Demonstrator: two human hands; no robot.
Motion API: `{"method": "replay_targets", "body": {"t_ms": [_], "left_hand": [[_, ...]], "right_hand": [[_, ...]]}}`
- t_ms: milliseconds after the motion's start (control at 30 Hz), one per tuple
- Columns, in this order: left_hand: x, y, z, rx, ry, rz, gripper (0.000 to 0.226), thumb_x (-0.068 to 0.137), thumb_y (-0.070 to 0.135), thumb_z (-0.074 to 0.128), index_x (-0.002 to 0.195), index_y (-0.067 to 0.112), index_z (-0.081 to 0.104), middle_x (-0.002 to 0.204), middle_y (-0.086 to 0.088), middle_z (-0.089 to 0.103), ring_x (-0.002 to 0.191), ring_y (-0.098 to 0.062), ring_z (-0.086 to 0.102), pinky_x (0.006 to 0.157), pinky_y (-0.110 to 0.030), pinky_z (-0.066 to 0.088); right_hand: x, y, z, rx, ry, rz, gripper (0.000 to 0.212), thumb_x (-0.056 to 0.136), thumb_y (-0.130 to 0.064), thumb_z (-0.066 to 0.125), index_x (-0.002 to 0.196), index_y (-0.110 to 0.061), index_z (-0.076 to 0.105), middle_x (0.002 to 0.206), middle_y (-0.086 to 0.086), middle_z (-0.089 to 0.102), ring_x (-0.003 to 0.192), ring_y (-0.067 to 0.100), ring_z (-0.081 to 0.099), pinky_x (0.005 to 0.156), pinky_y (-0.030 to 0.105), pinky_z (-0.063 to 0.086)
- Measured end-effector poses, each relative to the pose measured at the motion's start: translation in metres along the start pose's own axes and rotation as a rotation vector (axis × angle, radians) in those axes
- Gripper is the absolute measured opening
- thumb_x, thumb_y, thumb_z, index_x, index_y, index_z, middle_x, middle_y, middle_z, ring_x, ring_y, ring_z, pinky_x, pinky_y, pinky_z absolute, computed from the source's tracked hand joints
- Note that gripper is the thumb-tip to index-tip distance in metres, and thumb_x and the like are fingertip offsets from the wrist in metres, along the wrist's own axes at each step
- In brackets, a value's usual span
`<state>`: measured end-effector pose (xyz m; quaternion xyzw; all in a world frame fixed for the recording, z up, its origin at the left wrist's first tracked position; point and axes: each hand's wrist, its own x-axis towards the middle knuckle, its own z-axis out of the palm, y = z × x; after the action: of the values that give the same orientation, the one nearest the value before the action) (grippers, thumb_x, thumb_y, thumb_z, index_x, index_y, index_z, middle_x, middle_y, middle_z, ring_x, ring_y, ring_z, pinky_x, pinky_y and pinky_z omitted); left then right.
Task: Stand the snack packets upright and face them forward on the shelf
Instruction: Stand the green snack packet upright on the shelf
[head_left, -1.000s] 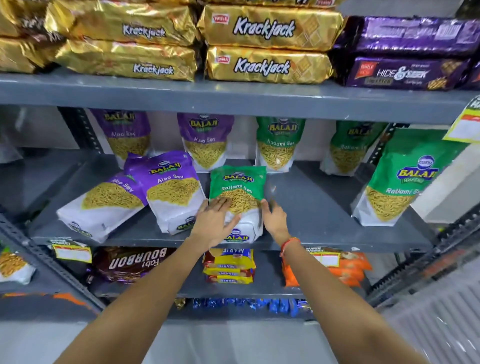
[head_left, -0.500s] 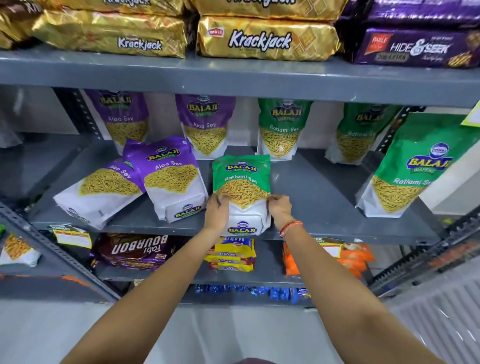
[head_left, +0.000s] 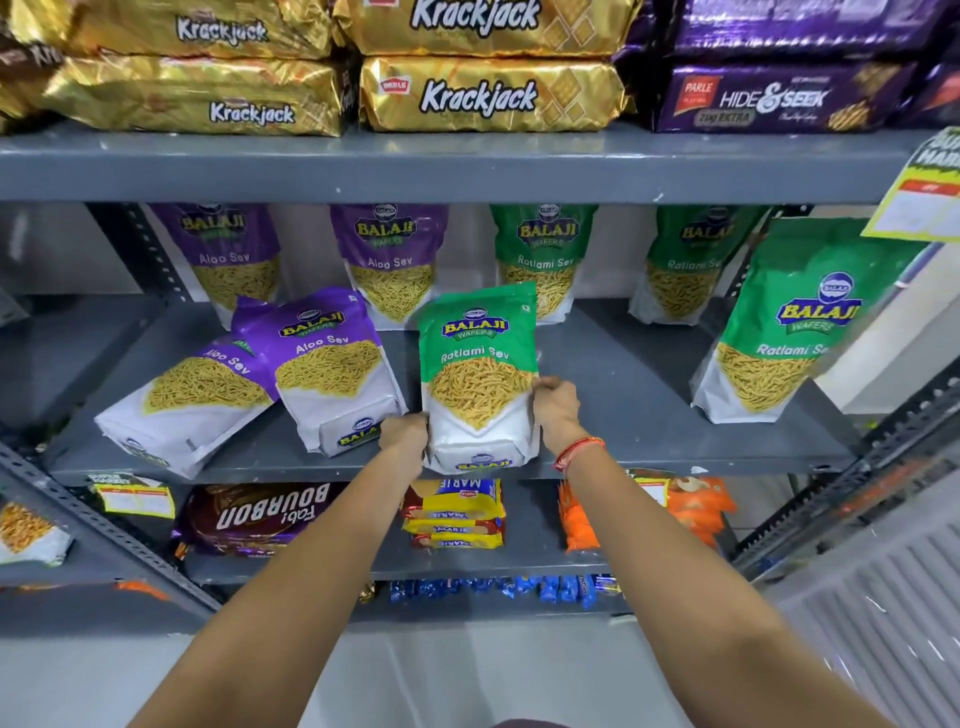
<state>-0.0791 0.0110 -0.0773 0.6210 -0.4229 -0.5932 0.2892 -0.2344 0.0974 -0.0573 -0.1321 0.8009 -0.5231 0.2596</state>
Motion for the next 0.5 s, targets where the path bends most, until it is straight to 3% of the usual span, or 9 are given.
{"method": "replay_targets", "body": {"t_ms": [200,333,500], "left_hand": [[-0.020,0.022,0.013,-0.026,-0.037,0.274,0.026,0.094,0.011,0.046,0.111,0.000,0.062,0.120,-0.023,0.062,0.093,-0.024,0.054,0.074,-0.028,0.042],[-0.026,0.028,0.021,-0.076,-0.046,0.331,0.026,0.096,0.011,0.043,0.113,-0.002,0.058,0.123,-0.025,0.059,0.099,-0.024,0.052,0.084,-0.033,0.041],[-0.024,0.027,0.027,-0.090,-0.045,0.320,0.029,0.096,0.013,0.042,0.117,-0.001,0.056,0.125,-0.024,0.058,0.099,-0.025,0.051,0.084,-0.032,0.040]], "right_hand": [[0.003,-0.016,-0.011,0.295,0.028,-0.164,0.016,0.098,-0.011,0.041,0.098,-0.009,0.058,0.111,0.018,0.062,0.108,0.029,0.056,0.099,0.039,0.043],[0.006,-0.018,-0.013,0.378,0.026,-0.252,0.017,0.098,-0.010,0.039,0.087,-0.014,0.051,0.100,0.009,0.058,0.098,0.022,0.053,0.096,0.038,0.043],[0.011,-0.019,-0.016,0.374,0.012,-0.254,0.021,0.098,-0.011,0.040,0.082,-0.018,0.051,0.107,0.020,0.063,0.099,0.023,0.056,0.098,0.043,0.044]]}}
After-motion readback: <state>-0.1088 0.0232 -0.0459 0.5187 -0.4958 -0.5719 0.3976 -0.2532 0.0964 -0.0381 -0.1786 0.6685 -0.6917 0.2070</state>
